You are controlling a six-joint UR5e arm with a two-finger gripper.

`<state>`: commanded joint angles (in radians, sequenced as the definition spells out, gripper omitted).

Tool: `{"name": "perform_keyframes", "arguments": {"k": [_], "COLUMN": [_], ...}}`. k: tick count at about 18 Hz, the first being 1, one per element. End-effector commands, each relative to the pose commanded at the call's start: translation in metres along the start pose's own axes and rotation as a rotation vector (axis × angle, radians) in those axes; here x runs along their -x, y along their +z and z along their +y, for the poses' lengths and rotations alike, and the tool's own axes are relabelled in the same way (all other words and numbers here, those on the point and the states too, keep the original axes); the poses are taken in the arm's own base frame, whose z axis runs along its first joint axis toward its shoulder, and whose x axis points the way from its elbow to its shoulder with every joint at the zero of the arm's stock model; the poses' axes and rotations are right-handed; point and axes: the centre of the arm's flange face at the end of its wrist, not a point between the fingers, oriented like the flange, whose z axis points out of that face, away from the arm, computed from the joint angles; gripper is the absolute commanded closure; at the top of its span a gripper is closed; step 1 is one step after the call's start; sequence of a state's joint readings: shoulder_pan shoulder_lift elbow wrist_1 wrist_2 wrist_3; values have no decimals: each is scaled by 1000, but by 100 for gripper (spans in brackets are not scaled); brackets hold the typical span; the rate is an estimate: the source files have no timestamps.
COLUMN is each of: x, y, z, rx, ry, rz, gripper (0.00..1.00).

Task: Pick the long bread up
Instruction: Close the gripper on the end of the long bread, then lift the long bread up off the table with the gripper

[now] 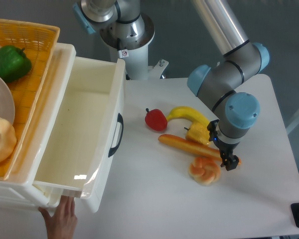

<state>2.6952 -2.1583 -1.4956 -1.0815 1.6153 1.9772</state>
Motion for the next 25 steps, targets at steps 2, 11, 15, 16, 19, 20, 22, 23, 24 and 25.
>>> {"name": "perform_keyframes", "arguments": {"k": [2, 11, 15, 16, 19, 20, 22, 23, 24, 25], "x": [2, 5, 4, 4, 5, 4, 3, 3, 4, 4], "y": [6, 17, 18, 18, 18, 17, 14, 11, 8, 6], "z": [3, -2, -3, -3, -2, -2, -1, 0, 1, 1], "rx": [2, -4, -5, -5, -2, -1, 15, 23, 28, 29], "ry": [-2, -6, -9, -9, -9, -9, -12, -20, -35, -48], "rz": [-6, 5, 8, 9, 9, 9, 13, 13, 9, 6], "gripper": [0, 15, 37, 43, 69, 82, 98, 99, 99, 99]}}
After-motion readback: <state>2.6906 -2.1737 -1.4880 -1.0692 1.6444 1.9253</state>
